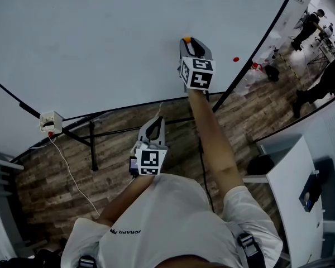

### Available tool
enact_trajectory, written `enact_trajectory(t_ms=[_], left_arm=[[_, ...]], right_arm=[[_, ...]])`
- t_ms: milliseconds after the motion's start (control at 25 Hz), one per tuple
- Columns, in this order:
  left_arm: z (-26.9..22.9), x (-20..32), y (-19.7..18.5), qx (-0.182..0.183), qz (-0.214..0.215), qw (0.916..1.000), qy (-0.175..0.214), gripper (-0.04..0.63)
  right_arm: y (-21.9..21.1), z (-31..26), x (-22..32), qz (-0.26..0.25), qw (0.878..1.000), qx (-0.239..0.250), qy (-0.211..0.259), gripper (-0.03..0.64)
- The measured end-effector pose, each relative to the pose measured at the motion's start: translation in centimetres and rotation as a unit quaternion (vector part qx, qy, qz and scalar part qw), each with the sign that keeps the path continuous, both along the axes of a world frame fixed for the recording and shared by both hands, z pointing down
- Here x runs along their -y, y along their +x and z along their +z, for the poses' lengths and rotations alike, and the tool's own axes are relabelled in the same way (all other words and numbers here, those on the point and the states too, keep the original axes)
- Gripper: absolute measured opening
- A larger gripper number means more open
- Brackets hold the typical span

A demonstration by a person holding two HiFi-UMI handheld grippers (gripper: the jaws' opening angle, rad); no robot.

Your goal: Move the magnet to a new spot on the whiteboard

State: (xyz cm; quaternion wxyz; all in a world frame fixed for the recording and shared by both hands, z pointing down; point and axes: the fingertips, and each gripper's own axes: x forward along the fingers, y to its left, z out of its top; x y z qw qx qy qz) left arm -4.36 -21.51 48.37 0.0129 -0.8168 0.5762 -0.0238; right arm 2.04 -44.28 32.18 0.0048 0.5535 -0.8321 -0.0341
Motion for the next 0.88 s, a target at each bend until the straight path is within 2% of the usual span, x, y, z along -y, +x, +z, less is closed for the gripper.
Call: enact_trajectory(t_ms=[880], left_arm=[[0.1,0.1,0.5,-0.013,0.012,0.9998,-0.001,0.003]], right_arm=[[0.0,0.4,-3.7,-0.011,1.0,-0.001,0.021,0.129]])
